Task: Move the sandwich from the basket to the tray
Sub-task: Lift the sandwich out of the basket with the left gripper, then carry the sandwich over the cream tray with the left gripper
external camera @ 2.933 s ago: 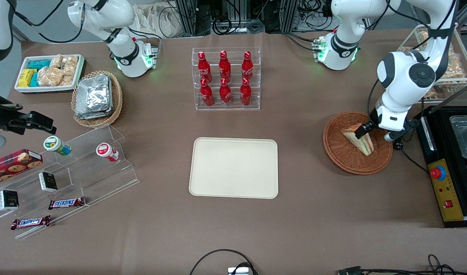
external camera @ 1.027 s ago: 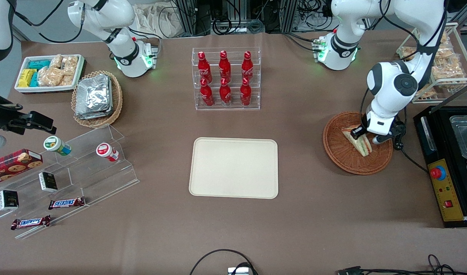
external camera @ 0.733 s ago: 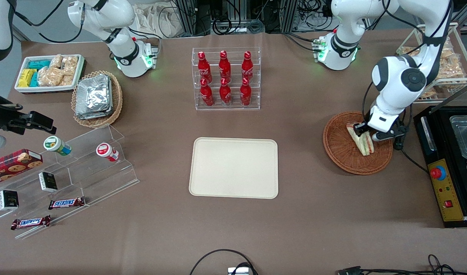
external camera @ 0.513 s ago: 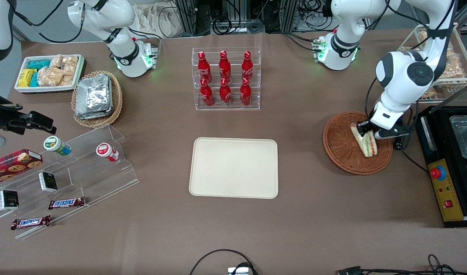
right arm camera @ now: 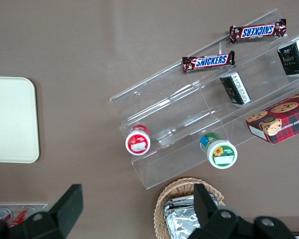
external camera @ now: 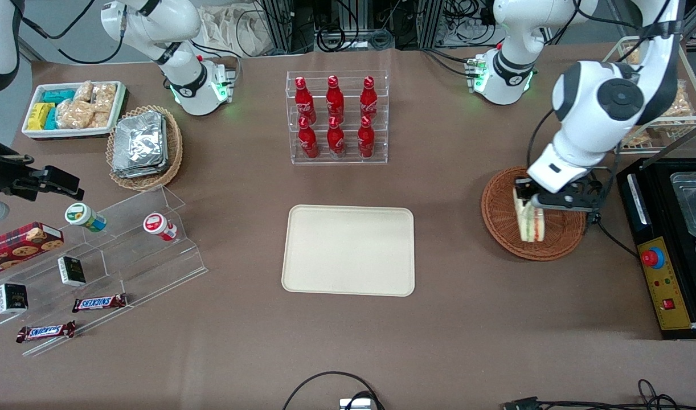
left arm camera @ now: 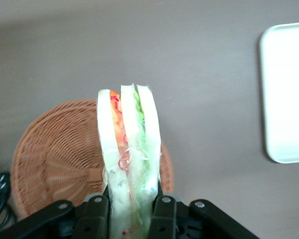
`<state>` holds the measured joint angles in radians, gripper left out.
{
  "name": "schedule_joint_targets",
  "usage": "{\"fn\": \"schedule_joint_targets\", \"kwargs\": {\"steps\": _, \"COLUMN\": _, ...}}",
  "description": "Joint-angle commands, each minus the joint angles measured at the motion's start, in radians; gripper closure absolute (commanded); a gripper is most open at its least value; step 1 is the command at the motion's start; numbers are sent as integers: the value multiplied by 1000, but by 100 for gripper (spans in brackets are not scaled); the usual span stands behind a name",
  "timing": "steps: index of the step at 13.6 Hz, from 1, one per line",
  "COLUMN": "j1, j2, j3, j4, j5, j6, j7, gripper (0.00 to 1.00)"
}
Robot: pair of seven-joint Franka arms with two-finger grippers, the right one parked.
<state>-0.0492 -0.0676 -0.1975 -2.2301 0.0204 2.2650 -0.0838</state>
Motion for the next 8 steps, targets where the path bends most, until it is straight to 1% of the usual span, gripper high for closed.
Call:
{"fn": "schedule_joint_targets", "kwargs": {"steps": 1, "j1": -3, "j2": 66, "j3": -62, "j4": 87, "j5": 7, "j6": -19, "j7": 10, "gripper": 72}}
{"fn": "schedule_joint_targets", "kwargs": {"steps": 4, "j1": -3, "j2": 143, "j3": -144, "j4": 180, "j5": 0, "j6": -28, "j7": -14, "gripper": 72}}
{"fn": "schedule_joint_targets", "kwargs": {"steps": 7, "j1": -3, "j2": 253, "j3": -226, "j4": 283, "j5": 16, "j6": -24, "j7": -172, "gripper": 74}}
{"fn": "schedule_joint_targets", "kwargs": {"steps": 8, "j1": -4, "j2": 284, "j3": -238, "j4": 314, "j5": 18, "j6": -24, "j7": -191, "gripper": 74}}
